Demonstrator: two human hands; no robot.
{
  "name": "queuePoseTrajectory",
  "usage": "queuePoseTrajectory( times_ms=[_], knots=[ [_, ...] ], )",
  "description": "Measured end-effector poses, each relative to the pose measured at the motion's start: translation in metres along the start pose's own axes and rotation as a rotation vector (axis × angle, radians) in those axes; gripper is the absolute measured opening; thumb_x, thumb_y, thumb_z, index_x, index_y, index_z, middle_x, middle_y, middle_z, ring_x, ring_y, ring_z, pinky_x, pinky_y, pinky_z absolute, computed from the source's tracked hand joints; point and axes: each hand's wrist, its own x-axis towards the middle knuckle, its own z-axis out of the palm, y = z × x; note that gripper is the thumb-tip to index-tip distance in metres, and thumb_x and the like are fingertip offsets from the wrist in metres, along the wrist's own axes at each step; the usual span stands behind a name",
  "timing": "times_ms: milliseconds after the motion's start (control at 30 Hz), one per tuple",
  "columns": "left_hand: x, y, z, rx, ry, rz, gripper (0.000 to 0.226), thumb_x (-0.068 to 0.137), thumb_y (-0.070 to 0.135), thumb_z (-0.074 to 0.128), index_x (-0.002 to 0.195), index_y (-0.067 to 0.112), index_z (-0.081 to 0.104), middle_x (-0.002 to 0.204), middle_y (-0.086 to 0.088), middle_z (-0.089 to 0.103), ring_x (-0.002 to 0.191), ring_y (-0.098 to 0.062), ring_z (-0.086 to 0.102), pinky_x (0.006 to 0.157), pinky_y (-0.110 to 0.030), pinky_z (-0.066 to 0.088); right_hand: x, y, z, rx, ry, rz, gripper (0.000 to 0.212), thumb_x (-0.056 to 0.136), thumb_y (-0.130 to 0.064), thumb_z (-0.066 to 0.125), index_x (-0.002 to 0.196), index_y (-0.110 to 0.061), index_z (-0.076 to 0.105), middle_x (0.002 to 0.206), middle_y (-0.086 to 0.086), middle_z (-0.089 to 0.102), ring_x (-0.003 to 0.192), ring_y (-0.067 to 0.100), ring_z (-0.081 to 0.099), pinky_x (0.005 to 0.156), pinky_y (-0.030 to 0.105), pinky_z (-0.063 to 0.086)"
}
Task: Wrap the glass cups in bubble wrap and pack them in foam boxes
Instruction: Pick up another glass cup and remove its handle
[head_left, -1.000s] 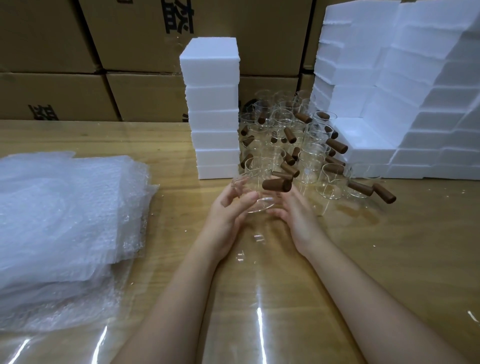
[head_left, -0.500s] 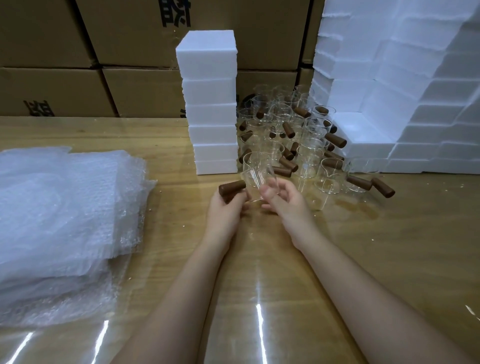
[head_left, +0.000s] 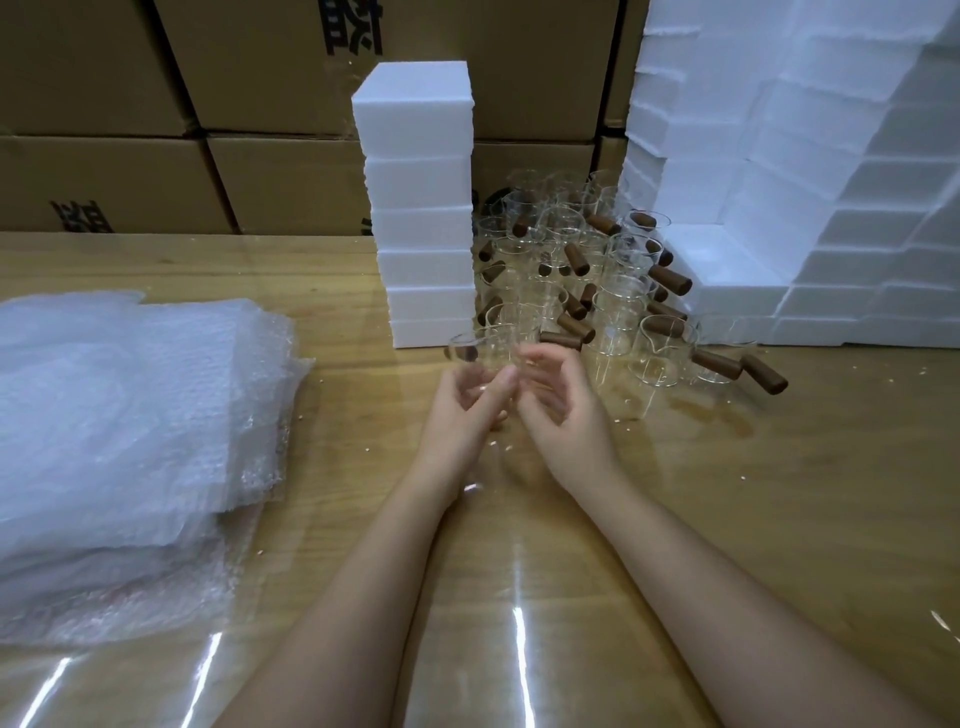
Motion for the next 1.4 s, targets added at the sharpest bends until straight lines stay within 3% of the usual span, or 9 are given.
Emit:
queuePoseTrajectory(
  times_ms=[133,267,333,433,600,767,967,1200,1400],
  knots=[
    [0.0,0.004,-0.008,-0.028,-0.012,0.009,0.078,0.055,0.052,0.077,0.117,0.008,0.058,0.126,-0.019,0.054,0.11,-0.023,0.062,0.093,-0.04,0.052,-0.002,0.002,-0.003,-0.113,0.057,-0.235,0.018,0.089,-0.011,0.049,0.1,-0.023,0.058,0.114,-0.009,0.062,0.109,0.009,0.059,0.084,0.021,0.049],
    [0.001,0.003,-0.01,-0.084,-0.083,-0.01,0.067,0.056,0.048,0.076,0.111,0.013,0.063,0.107,-0.015,0.07,0.093,-0.022,0.069,0.082,-0.033,0.054,0.002,0.004,-0.008,-0.052,0.166,0.065,0.019,0.093,-0.028,0.05,0.105,-0.043,0.048,0.099,-0.014,0.06,0.089,0.001,0.061,0.077,0.022,0.049],
    [0.003,0.004,-0.012,-0.132,-0.125,0.004,0.06,0.06,0.046,0.074,0.111,0.016,0.058,0.093,-0.008,0.073,0.085,-0.017,0.069,0.073,-0.025,0.053,0.007,0.005,-0.013,0.066,0.188,0.246,0.018,0.098,-0.033,0.047,0.113,-0.043,0.044,0.099,-0.011,0.061,0.085,0.002,0.064,0.079,0.033,0.052],
    [0.004,0.005,-0.017,-0.12,-0.174,0.01,0.05,0.067,0.042,0.068,0.111,0.019,0.06,0.087,-0.009,0.074,0.087,-0.022,0.069,0.077,-0.031,0.054,0.013,0.002,-0.025,0.291,0.208,0.38,0.021,0.1,-0.036,0.043,0.12,-0.036,0.047,0.084,-0.007,0.069,0.075,0.004,0.067,0.068,0.025,0.054],
    [0.001,0.003,-0.019,-0.027,-0.222,0.014,0.057,0.069,0.015,0.055,0.125,0.017,0.051,0.097,-0.012,0.072,0.097,-0.024,0.068,0.084,-0.03,0.053,0.011,-0.001,-0.031,0.135,0.035,0.319,0.017,0.097,-0.021,0.051,0.106,-0.012,0.063,0.07,-0.004,0.062,0.063,0.002,0.057,0.06,0.017,0.045],
    [-0.002,-0.001,-0.016,0.306,-0.153,0.124,0.079,0.067,0.019,0.081,0.133,0.032,0.039,0.119,-0.003,0.052,0.098,-0.011,0.061,0.087,-0.023,0.051,0.009,-0.003,-0.034,0.15,0.038,0.375,0.01,0.096,-0.015,0.052,0.093,-0.019,0.061,0.069,-0.003,0.06,0.061,0.002,0.057,0.06,0.017,0.047],
    [0.003,-0.007,-0.022,0.395,-0.135,0.124,0.067,0.07,0.009,0.083,0.122,0.031,0.046,0.119,0.005,0.061,0.091,0.014,0.058,0.079,-0.007,0.044,0.004,0.0,-0.034,-0.462,0.024,0.234,0.012,0.096,-0.026,0.047,0.087,-0.022,0.054,0.067,-0.012,0.054,0.056,0.0,0.048,0.054,0.022,0.037],
    [0.001,-0.003,-0.02,0.494,-0.151,0.094,0.077,0.074,0.013,0.081,0.139,0.018,0.041,0.127,0.005,0.058,0.115,-0.007,0.055,0.1,-0.019,0.04,0.005,0.0,-0.034,-0.532,-0.068,0.346,0.024,0.097,-0.026,0.04,0.088,-0.017,0.061,0.063,-0.007,0.053,0.063,0.013,0.048,0.071,0.029,0.034],
    [-0.011,0.008,-0.022,0.694,-0.176,0.086,0.089,0.075,0.033,0.08,0.147,0.02,0.029,0.129,0.022,0.048,0.124,-0.005,0.045,0.099,-0.015,0.038,0.005,0.001,-0.037,-0.47,-0.038,0.386,0.02,0.095,-0.033,0.046,0.085,-0.022,0.06,0.067,-0.009,0.055,0.06,0.009,0.048,0.055,0.027,0.035]
  ],
)
